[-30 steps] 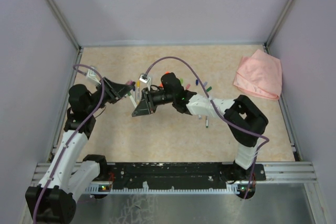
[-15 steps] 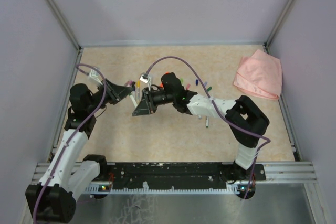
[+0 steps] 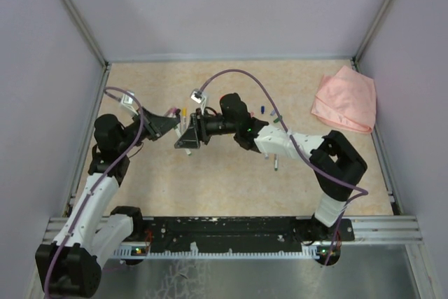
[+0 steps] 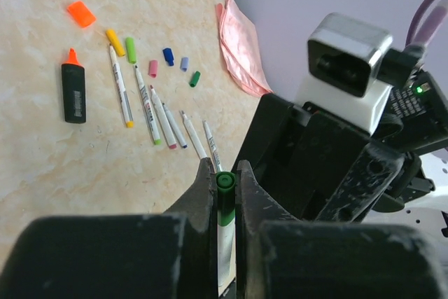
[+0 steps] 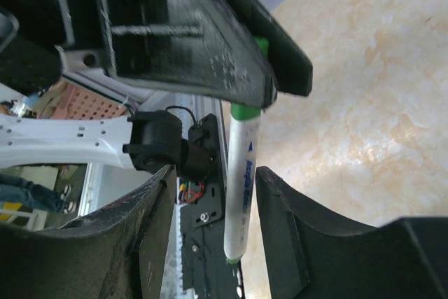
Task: Open the pen caps
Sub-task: Open the pen cap from the pen.
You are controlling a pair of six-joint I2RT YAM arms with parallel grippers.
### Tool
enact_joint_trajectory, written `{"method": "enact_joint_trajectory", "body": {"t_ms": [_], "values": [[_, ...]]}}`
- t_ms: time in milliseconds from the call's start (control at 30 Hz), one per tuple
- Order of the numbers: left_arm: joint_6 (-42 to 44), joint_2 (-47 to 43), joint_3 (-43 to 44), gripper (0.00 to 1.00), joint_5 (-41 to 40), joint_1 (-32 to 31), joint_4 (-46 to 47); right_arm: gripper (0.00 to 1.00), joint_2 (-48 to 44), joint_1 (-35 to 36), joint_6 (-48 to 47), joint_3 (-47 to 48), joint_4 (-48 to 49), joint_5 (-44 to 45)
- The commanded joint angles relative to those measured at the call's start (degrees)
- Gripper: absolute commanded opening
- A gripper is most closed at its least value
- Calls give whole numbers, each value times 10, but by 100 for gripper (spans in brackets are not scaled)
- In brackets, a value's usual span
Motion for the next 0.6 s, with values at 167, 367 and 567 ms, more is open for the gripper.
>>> {"method": "enact_joint_trajectory", "body": {"t_ms": [167,367,567], "values": [[-14,3,-16,0,31,2,64,48,-23,-5,31,9,47,21],[-22,6,-20,0,35,3,82,39,-14,-5,31,19,38,15],[-18,13,-17,0,31,3,91,10,-5,-5,36,27,38,-6]]}}
